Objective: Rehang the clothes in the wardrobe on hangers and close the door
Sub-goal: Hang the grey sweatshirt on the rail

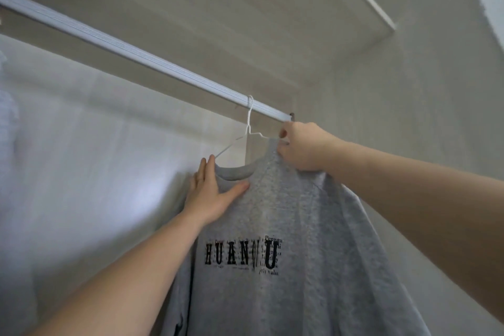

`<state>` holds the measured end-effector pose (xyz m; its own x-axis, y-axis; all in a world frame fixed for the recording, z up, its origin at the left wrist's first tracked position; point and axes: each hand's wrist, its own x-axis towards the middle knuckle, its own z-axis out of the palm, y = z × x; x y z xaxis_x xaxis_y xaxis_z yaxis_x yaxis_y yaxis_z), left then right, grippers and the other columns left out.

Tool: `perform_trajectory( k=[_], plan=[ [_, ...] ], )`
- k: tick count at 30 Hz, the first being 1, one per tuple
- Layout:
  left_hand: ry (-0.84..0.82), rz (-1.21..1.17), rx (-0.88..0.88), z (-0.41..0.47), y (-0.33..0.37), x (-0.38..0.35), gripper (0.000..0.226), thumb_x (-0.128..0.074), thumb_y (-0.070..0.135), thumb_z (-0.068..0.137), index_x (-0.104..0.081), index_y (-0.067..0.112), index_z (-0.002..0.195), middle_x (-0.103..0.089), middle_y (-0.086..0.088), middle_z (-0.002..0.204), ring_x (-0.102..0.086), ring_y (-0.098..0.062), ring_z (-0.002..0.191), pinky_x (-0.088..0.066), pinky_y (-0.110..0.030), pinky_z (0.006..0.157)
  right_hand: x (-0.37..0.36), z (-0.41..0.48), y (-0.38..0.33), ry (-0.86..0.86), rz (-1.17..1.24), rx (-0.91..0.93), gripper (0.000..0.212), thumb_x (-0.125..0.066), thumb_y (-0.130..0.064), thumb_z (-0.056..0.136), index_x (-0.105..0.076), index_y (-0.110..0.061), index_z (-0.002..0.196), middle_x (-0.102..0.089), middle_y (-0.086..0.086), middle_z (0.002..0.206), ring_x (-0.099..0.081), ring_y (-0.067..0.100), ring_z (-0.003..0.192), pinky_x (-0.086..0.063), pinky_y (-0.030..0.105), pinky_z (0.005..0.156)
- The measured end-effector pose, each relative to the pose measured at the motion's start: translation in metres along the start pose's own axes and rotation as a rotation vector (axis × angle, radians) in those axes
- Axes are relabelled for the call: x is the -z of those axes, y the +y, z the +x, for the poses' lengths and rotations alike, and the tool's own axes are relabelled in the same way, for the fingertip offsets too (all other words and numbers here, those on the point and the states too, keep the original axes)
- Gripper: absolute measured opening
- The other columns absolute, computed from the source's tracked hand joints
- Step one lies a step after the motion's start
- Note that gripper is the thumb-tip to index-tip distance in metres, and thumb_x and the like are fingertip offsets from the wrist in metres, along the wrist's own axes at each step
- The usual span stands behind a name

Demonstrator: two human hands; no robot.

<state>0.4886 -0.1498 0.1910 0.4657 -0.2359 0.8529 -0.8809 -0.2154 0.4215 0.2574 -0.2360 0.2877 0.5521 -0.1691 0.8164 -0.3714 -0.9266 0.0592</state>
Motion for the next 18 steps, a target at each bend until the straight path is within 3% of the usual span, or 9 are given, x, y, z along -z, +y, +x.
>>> perform_trajectory(
  k=[2, 5, 9, 16, 18],
  plan=[
    [0.024, -0.006, -0.036, 0.009, 0.002, -0.002, 0.134, -0.040, 0.104, 0.050, 0.005, 0.037, 0.157, 0.005, 0.013, 0.166, 0.000, -0.018, 0.153, -0.014, -0.049, 0.123, -0.006, -0.006, 0.007, 0.029, -0.196, 0.123, 0.048, -0.045, -0.039, 0.095, -0.039, -0.021, 0.139, -0.045, 0.009, 0.141, -0.043, 0.034, 0.128, -0.041, 0.043, 0.098],
    [0.022, -0.041, -0.058, 0.025, 0.007, -0.007, 0.131, -0.044, 0.100, 0.053, -0.001, 0.033, 0.158, -0.005, 0.007, 0.167, -0.008, -0.021, 0.153, -0.017, -0.048, 0.122, -0.012, -0.012, 0.020, 0.074, -0.445, 0.271, 0.068, -0.033, -0.059, 0.095, -0.014, -0.030, 0.155, -0.020, -0.003, 0.161, -0.017, 0.025, 0.148, -0.025, 0.051, 0.112],
    [-0.032, -0.087, -0.067, 0.040, 0.013, -0.017, 0.129, -0.043, 0.101, 0.053, -0.008, 0.036, 0.157, -0.015, 0.007, 0.166, -0.019, -0.021, 0.151, -0.024, -0.047, 0.120, -0.015, -0.014, 0.032, -0.008, -0.607, 0.258, 0.090, -0.023, -0.077, 0.087, 0.009, -0.030, 0.156, 0.006, -0.009, 0.165, 0.014, 0.024, 0.151, 0.005, 0.063, 0.116],
    [-0.143, -0.201, -0.078, 0.057, 0.030, -0.057, 0.108, -0.054, 0.083, 0.071, -0.013, 0.033, 0.158, -0.019, -0.001, 0.164, -0.026, -0.026, 0.147, -0.026, -0.043, 0.117, -0.026, -0.016, 0.061, -0.057, -0.690, 0.137, 0.108, -0.016, -0.093, 0.073, 0.014, -0.030, 0.155, 0.012, -0.009, 0.165, 0.022, 0.027, 0.149, 0.014, 0.073, 0.106],
    [-0.179, -0.230, -0.073, 0.060, 0.036, -0.074, 0.112, -0.053, 0.084, 0.068, -0.013, 0.031, 0.158, -0.019, -0.002, 0.164, -0.025, -0.026, 0.147, -0.025, -0.044, 0.119, -0.029, -0.016, 0.072, -0.075, -0.690, 0.104, 0.109, -0.016, -0.093, 0.072, 0.013, -0.029, 0.155, 0.011, -0.009, 0.165, 0.021, 0.026, 0.149, 0.014, 0.073, 0.106]
  ],
)
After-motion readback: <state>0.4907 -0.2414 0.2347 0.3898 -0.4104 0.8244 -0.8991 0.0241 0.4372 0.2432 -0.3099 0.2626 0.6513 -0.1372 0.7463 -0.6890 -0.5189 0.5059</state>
